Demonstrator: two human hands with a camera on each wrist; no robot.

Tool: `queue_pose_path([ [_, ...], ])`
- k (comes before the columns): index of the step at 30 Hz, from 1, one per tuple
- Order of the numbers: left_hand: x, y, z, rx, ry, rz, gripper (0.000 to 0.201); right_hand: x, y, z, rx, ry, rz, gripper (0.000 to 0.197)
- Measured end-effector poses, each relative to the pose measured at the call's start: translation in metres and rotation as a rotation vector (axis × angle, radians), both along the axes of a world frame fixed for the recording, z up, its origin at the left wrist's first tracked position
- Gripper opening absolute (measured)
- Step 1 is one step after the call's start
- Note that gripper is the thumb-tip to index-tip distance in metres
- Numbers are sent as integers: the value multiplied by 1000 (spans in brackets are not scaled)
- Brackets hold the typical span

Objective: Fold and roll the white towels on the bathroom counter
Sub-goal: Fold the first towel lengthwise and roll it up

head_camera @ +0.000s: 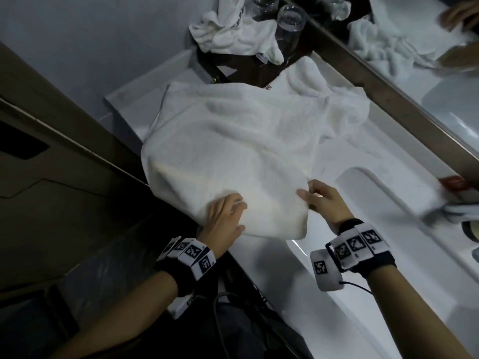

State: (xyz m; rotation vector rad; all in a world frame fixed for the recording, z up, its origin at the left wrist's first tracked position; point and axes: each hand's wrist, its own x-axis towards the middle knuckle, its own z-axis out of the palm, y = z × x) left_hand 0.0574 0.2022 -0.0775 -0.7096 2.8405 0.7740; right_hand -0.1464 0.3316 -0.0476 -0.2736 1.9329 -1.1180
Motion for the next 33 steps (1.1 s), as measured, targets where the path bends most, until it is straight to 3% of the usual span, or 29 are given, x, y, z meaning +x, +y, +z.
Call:
queue_pose_path([
  [2, 2, 4, -2, -24, 19, 4, 35, 5, 11, 4, -87, -167, -60, 17],
  [4, 1, 9, -5, -71, 4, -1, 28, 14, 20, 0, -49, -184, -35, 13],
  [9, -4, 18, -13, -182, -109, -39, 34, 38, 33, -17, 165, 33, 251, 31],
  [15, 17, 22, 8, -115, 109, -22, 30, 42, 44, -20, 195, 174, 176, 40],
  [19, 40, 39, 3, -69, 5, -26, 17, 51, 46, -23, 346, 230, 259, 37],
  [22, 47, 39, -2, 43, 11, 63, 9, 60, 43, -20, 388, 269, 235, 28],
  [24, 52, 33, -1, 159, 95, 166, 12, 65, 39, -14, 367, 315, 178, 39],
  [28, 64, 1, 6, 268, 188, 378, 15, 79, 18, 0, 421, 677, 217, 54],
  [30, 73, -22, 6, 277, 172, 449, 15, 89, -1, 8, 358, 728, 265, 53],
  [33, 88, -61, 2, 323, 153, 557, 18, 112, -41, 16, 145, 655, 381, 43],
])
